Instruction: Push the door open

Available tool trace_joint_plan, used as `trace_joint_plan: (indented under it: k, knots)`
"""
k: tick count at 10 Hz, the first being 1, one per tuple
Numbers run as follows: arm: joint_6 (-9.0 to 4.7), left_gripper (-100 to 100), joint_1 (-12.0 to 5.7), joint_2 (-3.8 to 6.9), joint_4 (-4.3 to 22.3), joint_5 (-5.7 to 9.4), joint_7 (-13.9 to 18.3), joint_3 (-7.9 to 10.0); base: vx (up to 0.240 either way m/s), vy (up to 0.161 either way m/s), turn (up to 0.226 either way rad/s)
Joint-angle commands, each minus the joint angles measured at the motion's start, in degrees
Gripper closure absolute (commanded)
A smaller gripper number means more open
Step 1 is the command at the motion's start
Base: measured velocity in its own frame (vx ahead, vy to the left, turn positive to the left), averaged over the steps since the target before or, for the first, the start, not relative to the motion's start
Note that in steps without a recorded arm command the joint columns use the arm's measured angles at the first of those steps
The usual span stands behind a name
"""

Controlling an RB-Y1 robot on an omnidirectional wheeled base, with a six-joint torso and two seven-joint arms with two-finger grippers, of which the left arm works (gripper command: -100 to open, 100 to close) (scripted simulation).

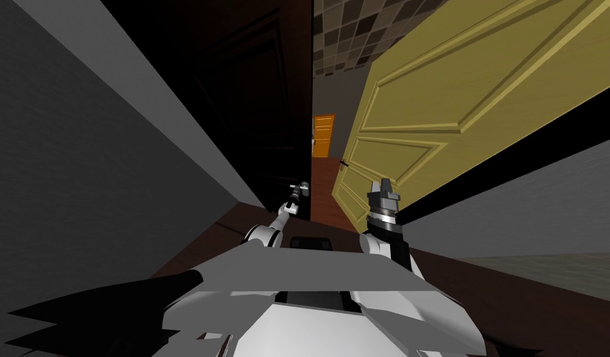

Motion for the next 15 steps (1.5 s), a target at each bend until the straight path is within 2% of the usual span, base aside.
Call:
trace_joint_plan:
  k: [1, 2, 5, 6, 8, 9, 10, 11, 12, 15]
  knots:
    - [-0.22, 100, -0.3, 1.13, 0.07, 0.3, -0.25, 0.87, 0.151, -0.111, 0.052]
    - [-0.21, 100, -0.27, 1.57, 0.07, 0.44, -0.38, 1.26, 0.162, -0.09, 0.045]
    - [-0.21, 100, -0.27, 1.57, 0.07, 0.44, -0.38, 1.26, 0.06, -0.024, -0.002]
    - [-0.2, 100, -0.18, 2.48, 0.07, 0.79, -0.69, 2.21, 0.085, -0.084, 0.031]
    - [-0.2, 100, -0.11, 3.15, 0.07, 1.09, -0.96, 3.05, 0.163, -0.109, 0.074]
    - [-0.2, 100, -0.11, 3.15, 0.07, 1.09, -0.96, 3.05, 0.12, -0.073, 0.037]
    - [-0.2, 100, -0.11, 3.15, 1.13, 1.09, -0.96, 3.05, 0.055, -0.025, -0.02]
    - [-0.2, 100, -0.11, 3.15, 0.07, 1.09, -0.96, 3.05, 0.012, 0.007, -0.015]
    - [-0.18, 100, 0.0, 3.99, 0.07, 1.53, -1.35, 4.27, 0.117, -0.064, 0.049]
    - [-0.17, 100, 0.09, 4.56, 0.53, 1.89, -1.67, 5.26, 0.168, -0.133, 0.087]
